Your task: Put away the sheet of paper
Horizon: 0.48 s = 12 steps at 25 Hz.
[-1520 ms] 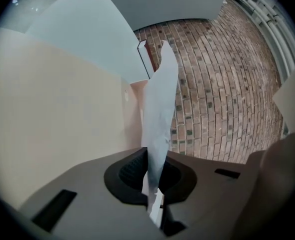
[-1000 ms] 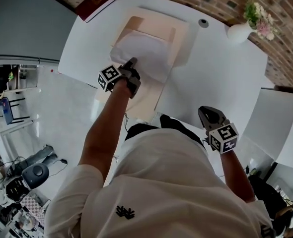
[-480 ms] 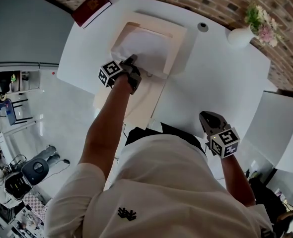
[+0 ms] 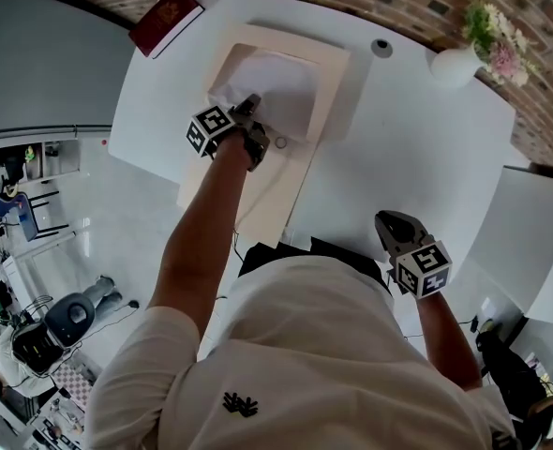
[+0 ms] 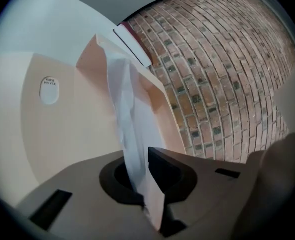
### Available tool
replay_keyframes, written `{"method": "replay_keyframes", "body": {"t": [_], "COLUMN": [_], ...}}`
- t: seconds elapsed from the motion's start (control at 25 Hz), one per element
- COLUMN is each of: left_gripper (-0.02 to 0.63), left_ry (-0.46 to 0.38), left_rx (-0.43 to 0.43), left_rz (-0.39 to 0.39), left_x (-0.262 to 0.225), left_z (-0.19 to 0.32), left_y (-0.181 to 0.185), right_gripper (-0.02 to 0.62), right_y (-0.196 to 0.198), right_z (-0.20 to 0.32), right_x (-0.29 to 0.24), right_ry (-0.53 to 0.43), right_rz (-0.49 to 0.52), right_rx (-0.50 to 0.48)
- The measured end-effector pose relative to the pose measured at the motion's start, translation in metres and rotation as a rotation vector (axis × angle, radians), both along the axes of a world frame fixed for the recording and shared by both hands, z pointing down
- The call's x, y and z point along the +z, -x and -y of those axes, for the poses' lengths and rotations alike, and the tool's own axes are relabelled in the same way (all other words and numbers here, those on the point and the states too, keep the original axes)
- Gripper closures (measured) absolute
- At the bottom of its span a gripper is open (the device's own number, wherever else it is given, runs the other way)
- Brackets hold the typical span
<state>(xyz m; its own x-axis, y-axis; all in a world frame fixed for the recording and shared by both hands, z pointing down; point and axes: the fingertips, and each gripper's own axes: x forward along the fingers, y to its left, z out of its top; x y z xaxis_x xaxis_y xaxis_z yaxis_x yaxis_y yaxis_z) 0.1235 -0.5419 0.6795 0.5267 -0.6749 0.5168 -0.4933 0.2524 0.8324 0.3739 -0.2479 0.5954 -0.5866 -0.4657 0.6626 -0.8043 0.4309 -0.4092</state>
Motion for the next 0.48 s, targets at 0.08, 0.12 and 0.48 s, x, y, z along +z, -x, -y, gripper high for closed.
{"method": "replay_keyframes", "body": {"t": [0.08, 0.12, 0.48], "left_gripper": [0.58, 0.566, 0.356], "left_ry": [0.0, 0.003, 0.054], "left_rx": [0.027, 0.041, 0.144], "left_rz": [0.049, 0.073, 0.273], "left_x": [-0.001, -0.002, 0.0], "left_z": [0.0, 0.0, -0.013], "left_y": [0.0, 0.0, 0.004], "right_gripper": [0.546, 0.546, 0.546], "right_y": [0.003, 0.004, 0.016], "right_z": [-0.001, -0.001, -0.003], "right_x": [-0.001, -0.001, -0.003], "right_ry": [-0.002, -0.002, -0.015], "right_rz": [0.003, 0.005, 0.025], "right_rx": [-0.005, -0.006, -0.018]}}
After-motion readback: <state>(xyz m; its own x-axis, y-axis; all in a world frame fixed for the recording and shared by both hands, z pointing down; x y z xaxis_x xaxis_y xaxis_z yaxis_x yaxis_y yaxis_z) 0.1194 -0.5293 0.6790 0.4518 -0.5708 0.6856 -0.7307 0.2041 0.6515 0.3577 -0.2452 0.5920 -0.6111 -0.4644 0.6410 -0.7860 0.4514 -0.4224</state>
